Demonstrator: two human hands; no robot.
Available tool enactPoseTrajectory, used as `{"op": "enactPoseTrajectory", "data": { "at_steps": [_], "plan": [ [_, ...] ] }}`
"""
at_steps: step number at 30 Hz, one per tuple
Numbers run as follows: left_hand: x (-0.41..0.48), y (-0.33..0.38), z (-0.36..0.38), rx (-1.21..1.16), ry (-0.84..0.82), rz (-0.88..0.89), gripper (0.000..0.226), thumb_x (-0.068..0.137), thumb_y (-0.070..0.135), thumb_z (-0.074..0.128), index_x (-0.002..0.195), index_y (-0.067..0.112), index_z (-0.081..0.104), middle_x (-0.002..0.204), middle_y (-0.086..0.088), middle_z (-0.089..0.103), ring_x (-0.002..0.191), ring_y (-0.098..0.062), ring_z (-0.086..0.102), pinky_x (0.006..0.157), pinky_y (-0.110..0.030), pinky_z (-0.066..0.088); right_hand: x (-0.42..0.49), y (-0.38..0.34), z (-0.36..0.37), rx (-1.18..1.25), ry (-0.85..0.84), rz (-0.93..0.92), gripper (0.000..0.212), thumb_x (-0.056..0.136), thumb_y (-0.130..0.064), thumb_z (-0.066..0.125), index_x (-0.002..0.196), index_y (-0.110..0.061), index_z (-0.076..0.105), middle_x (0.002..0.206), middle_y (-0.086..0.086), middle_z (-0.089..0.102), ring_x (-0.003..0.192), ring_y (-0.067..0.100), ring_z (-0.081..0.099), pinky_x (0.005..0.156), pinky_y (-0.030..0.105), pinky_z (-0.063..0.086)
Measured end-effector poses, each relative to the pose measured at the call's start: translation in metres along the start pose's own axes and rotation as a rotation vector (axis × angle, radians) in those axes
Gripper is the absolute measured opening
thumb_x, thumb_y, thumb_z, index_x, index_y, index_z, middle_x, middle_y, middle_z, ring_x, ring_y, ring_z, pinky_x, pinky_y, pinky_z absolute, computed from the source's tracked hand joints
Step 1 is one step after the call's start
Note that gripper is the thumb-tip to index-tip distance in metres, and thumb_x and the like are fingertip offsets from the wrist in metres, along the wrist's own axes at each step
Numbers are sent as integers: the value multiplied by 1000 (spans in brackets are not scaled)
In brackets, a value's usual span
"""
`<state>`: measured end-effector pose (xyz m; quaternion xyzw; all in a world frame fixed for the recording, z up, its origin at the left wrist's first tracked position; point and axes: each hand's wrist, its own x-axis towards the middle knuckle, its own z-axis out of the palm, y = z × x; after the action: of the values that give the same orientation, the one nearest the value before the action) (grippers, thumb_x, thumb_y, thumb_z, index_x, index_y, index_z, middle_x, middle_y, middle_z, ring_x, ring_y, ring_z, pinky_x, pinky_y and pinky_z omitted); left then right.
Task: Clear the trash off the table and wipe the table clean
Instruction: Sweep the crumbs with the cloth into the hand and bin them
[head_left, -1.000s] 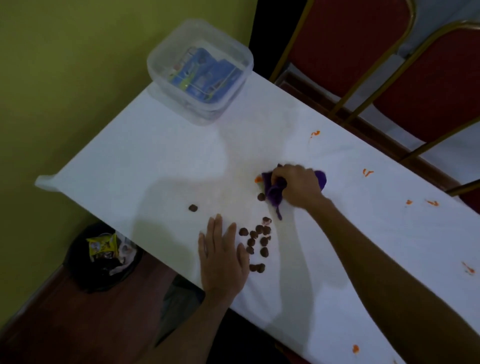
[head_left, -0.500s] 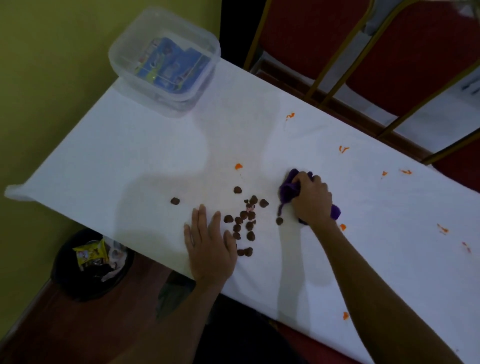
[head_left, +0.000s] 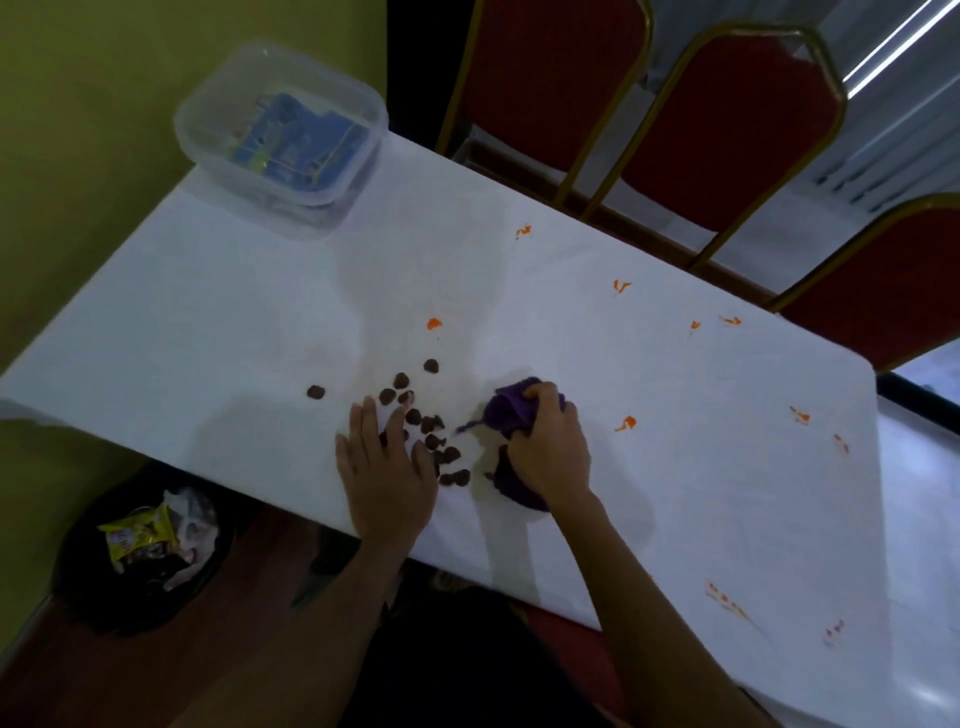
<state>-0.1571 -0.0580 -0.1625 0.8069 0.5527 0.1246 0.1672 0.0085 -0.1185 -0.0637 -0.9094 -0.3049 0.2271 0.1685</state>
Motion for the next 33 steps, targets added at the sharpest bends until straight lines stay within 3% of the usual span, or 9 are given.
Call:
{"op": "enactPoseTrajectory", "data": {
  "at_steps": [7,11,13,16,19,23,27,30,33],
  "plan": [
    [7,-5,-17,-158,-173,-35,52,89,20,59,139,15,49,163,-12,25,153,-27,14,124,-48,10,-64,46,22,-15,-59,196,44,89,-17,61,126,-21,38,121,14,46,91,35,58,74,42,53],
    [10,-15,-42,-380,-247,-108,38,94,12,54,132,11,55,157,-10,36,149,-23,26,117,-29,18,-54,1,46,65,-79,127,45,89,-19,62,127,-18,38,124,15,44,95,34,59,71,37,50],
    [7,-17,-58,-496,-185,-165,32,95,8,53,127,11,58,139,-7,54,131,-20,48,105,-23,31,-47,-24,57,92,-98,52,46,89,-19,63,128,-16,39,125,16,43,96,34,59,70,35,48],
    [5,-22,-80,-549,-85,-205,29,96,6,53,123,11,60,128,-4,60,113,-7,49,97,-23,36,-38,-52,62,109,-145,-9,50,88,-19,65,131,-15,39,125,16,43,99,34,58,72,36,48],
    [12,-36,-94,-539,-30,-217,29,95,3,53,122,9,61,132,-7,58,119,-11,48,99,-23,35,-29,-51,56,185,-171,29,48,85,-16,64,127,-17,41,121,13,48,100,32,56,78,41,53],
    [41,-74,-101,-464,22,-245,32,92,-1,54,122,5,61,135,-12,55,132,-26,47,104,-20,29,-29,-14,39,217,-12,198,41,80,-12,59,119,-18,45,115,15,57,92,30,58,80,44,55],
    [82,-133,-94,-365,60,-249,38,91,0,51,129,1,54,142,-18,49,140,-32,38,119,-34,26,-19,-6,35,210,81,344,39,85,-6,56,121,-14,42,121,18,48,88,30,50,79,43,49],
    [106,-168,-78,-252,48,-276,44,97,8,44,140,0,44,157,-20,33,150,-33,22,125,-46,16,-4,-40,53,161,93,298,39,88,-5,55,123,-13,40,124,18,45,86,29,50,74,40,47],
    [112,-178,-67,-94,93,-173,46,99,12,39,144,4,40,160,-21,29,151,-36,20,124,-49,13,10,-80,72,126,69,226,45,89,-8,59,128,-15,40,128,16,42,102,34,56,79,44,54]
  ]
}}
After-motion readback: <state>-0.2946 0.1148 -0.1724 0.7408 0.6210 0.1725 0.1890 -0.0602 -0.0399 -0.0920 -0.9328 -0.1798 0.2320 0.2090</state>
